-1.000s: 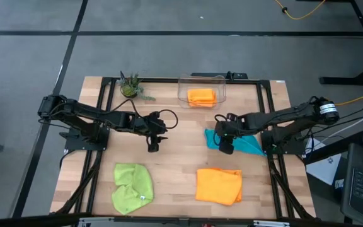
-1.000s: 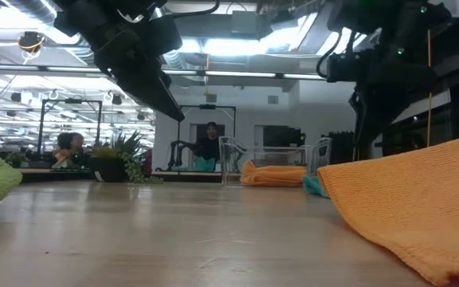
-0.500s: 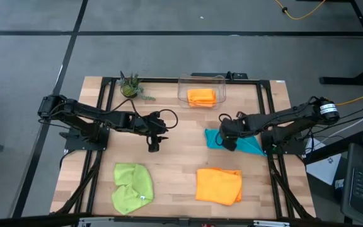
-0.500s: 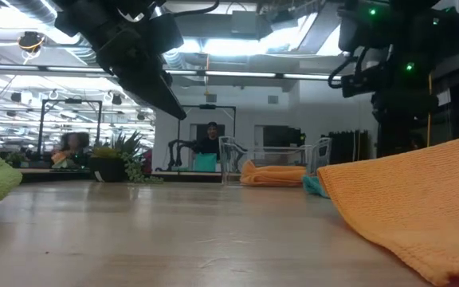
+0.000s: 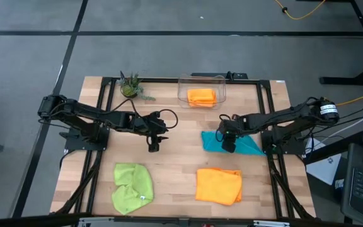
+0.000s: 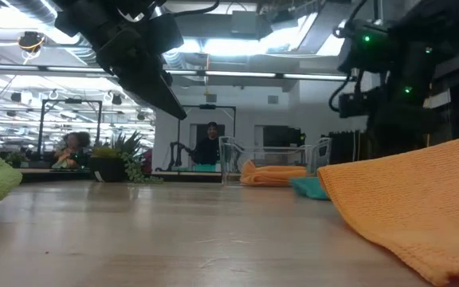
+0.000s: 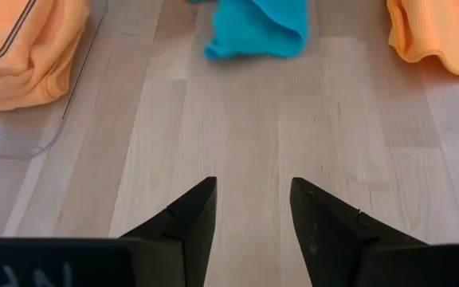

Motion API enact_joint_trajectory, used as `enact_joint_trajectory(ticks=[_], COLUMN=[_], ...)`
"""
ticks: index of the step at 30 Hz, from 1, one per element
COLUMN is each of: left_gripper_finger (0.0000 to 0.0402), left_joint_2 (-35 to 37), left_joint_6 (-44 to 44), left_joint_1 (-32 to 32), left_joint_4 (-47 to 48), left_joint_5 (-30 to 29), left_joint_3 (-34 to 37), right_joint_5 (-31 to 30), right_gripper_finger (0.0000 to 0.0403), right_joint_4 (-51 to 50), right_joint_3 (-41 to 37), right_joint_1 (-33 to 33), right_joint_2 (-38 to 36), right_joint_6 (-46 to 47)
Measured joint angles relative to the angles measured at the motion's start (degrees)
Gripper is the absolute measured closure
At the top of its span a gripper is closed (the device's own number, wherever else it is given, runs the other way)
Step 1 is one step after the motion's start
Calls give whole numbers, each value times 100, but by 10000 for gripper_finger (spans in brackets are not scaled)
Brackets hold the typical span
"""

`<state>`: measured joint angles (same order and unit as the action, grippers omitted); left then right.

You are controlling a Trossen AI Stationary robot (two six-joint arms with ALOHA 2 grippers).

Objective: Fold microfiber towels
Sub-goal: Fold the blue towel on the table

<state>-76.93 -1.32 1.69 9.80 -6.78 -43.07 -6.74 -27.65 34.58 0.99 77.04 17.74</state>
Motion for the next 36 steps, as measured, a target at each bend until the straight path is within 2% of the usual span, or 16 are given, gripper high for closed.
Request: enact_joint_trajectory(ticks=[8, 13, 20, 27, 36], left_gripper_finger=[246, 246, 246, 246, 246], left_joint_2=[0, 0, 0, 0, 0], left_joint_6=[39, 39, 39, 39, 42], left_joint_1=[0, 0, 0, 0, -2], left_joint_4=[-2, -1, 0, -6, -26], left_joint_5=[-1, -1, -1, -1, -1], left_joint_3=[0, 0, 0, 0, 0], right_joint_5=[1239, 1285, 367, 1473, 1495], right_gripper_finger=[258, 258, 258, 258, 268], right_joint_4=[1793, 2295, 1488, 1694, 2766], right_joint_3=[-35, -40, 24, 24, 24], right_joint_1=[2, -1, 5, -56, -204], right_joint_2=[19, 210, 188, 467, 834], right_joint_6=[-451, -563, -336, -155, -519])
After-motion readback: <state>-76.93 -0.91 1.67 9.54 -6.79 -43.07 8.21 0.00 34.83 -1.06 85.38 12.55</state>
